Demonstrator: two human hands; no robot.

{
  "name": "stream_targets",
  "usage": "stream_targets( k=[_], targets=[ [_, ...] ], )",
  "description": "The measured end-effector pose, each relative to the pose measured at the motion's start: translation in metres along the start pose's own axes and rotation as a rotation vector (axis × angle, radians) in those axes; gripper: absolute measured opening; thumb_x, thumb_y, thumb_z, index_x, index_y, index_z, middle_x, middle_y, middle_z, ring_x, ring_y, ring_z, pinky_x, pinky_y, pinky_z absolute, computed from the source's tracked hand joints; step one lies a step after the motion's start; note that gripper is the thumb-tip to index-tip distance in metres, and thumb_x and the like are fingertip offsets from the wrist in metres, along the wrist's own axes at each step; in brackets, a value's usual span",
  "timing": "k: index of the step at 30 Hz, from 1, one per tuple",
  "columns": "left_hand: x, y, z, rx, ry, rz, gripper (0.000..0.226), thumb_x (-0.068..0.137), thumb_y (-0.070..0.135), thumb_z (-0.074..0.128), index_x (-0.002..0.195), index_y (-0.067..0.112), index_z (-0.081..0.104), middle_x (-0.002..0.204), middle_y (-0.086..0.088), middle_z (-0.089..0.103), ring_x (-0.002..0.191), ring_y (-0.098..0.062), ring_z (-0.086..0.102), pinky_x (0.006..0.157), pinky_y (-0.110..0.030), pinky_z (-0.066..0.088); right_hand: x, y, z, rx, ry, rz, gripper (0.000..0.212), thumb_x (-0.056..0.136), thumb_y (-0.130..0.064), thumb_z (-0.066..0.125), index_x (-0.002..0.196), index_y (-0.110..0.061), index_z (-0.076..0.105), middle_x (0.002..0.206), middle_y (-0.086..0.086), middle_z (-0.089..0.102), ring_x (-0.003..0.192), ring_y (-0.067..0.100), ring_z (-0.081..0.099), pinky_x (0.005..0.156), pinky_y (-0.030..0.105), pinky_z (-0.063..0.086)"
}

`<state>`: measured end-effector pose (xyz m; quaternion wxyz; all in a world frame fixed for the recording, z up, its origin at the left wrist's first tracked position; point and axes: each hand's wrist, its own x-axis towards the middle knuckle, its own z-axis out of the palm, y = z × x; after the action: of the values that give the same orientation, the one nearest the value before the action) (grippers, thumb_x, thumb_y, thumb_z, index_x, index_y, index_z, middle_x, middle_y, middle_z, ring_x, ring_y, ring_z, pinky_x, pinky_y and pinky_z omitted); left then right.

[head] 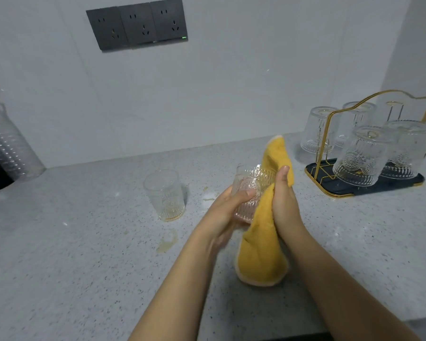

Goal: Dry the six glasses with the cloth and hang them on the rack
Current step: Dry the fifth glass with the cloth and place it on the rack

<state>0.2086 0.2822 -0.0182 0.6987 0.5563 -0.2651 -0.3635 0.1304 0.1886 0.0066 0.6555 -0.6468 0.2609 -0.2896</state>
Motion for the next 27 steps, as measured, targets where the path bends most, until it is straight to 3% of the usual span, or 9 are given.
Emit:
stream_targets(
  k=[3, 4, 6, 9, 12, 16, 20, 24, 27],
  targets=[
    [-0.004, 0.009, -0.012, 0.017, -0.058, -0.086, 0.025, 0.074, 0.025, 0.066, 0.097, 0.014, 0.066, 0.080, -0.002, 0.074, 0.067, -0.018, 0.069, 0.058, -0.031, 0.059, 0.000, -0.008, -0.011, -0.157, -0.041, -0.071, 0.067, 0.092, -0.055, 0.020, 0.103, -0.006, 0.064, 0.097, 0.019, 0.064, 0.090, 0.019, 0.059, 0.084, 0.037, 0.043],
    [-0.005, 0.011, -0.015, 0.020, -0.073, -0.134, 0.025, 0.073, 0.025, 0.066, 0.096, 0.012, 0.066, 0.078, -0.004, 0.073, 0.065, -0.018, 0.070, 0.058, -0.033, 0.060, 0.002, -0.009, -0.015, -0.226, -0.092, -0.110, 0.066, 0.088, -0.059, 0.021, 0.078, -0.009, 0.063, 0.074, 0.013, 0.062, 0.073, 0.018, 0.059, 0.069, 0.033, 0.045],
    [-0.007, 0.017, -0.020, 0.024, -0.092, -0.237, 0.028, 0.071, 0.024, 0.067, 0.095, 0.010, 0.064, 0.074, -0.006, 0.073, 0.061, -0.019, 0.070, 0.057, -0.035, 0.062, 0.007, -0.005, -0.021, -0.321, -0.235, -0.134, 0.062, 0.076, -0.068, 0.026, 0.058, -0.014, 0.050, 0.055, 0.002, 0.053, 0.056, 0.016, 0.054, 0.057, 0.027, 0.043],
    [-0.008, 0.023, -0.028, -0.005, -0.118, -0.322, 0.054, 0.051, 0.025, 0.088, 0.095, 0.007, 0.063, 0.073, -0.011, 0.073, 0.058, -0.022, 0.071, 0.050, -0.037, 0.060, 0.018, 0.006, -0.030, -0.300, -0.529, -0.087, 0.071, 0.052, -0.081, 0.058, 0.075, -0.013, 0.064, 0.074, 0.005, 0.069, 0.075, 0.022, 0.067, 0.074, 0.036, 0.053],
    [-0.007, 0.022, -0.032, -0.030, -0.160, -0.342, 0.080, 0.032, 0.037, 0.098, 0.099, 0.006, 0.065, 0.080, -0.015, 0.073, 0.062, -0.027, 0.071, 0.052, -0.041, 0.061, 0.021, 0.011, -0.034, -0.106, -0.774, 0.028, 0.076, 0.039, -0.045, 0.089, 0.100, -0.006, 0.066, 0.098, 0.017, 0.071, 0.092, 0.031, 0.067, 0.080, 0.041, 0.054],
    [-0.011, 0.026, -0.025, -0.054, -0.096, -0.254, 0.051, 0.079, 0.052, 0.068, 0.110, 0.012, 0.065, 0.092, -0.015, 0.072, 0.066, -0.028, 0.070, 0.055, -0.040, 0.059, 0.022, 0.007, -0.035, -0.055, -0.562, -0.055, 0.031, 0.059, -0.029, 0.082, 0.079, -0.010, 0.068, 0.073, 0.003, 0.072, 0.074, 0.023, 0.068, 0.068, 0.032, 0.056],
    [-0.006, 0.018, -0.014, 0.189, 0.157, 0.079, 0.040, 0.085, 0.050, 0.064, 0.113, 0.022, 0.057, 0.108, -0.015, 0.063, 0.069, -0.022, 0.069, 0.054, -0.034, 0.059, 0.020, 0.008, -0.029, 0.193, -0.383, 0.017, 0.024, 0.065, -0.032, 0.068, 0.069, -0.009, 0.066, 0.064, 0.006, 0.070, 0.063, 0.022, 0.066, 0.059, 0.029, 0.055],
    [-0.002, 0.003, -0.008, 0.317, 0.287, 0.224, 0.028, 0.088, 0.045, 0.066, 0.103, 0.024, 0.055, 0.092, -0.007, 0.063, 0.060, -0.019, 0.064, 0.042, -0.028, 0.049, 0.010, 0.002, -0.027, 0.256, -0.642, 0.018, 0.034, 0.052, -0.039, 0.080, 0.076, -0.015, 0.074, 0.076, 0.008, 0.073, 0.068, 0.022, 0.070, 0.056, 0.027, 0.055],
    [-0.002, 0.008, -0.009, 0.225, 0.316, 0.157, 0.021, 0.092, 0.039, 0.062, 0.091, 0.018, 0.058, 0.079, -0.001, 0.062, 0.065, -0.018, 0.062, 0.053, -0.031, 0.049, 0.006, 0.000, -0.027, 0.118, -0.853, 0.039, 0.056, 0.047, -0.023, 0.086, 0.098, -0.015, 0.067, 0.090, 0.007, 0.074, 0.082, 0.020, 0.071, 0.066, 0.025, 0.056]
  ],
)
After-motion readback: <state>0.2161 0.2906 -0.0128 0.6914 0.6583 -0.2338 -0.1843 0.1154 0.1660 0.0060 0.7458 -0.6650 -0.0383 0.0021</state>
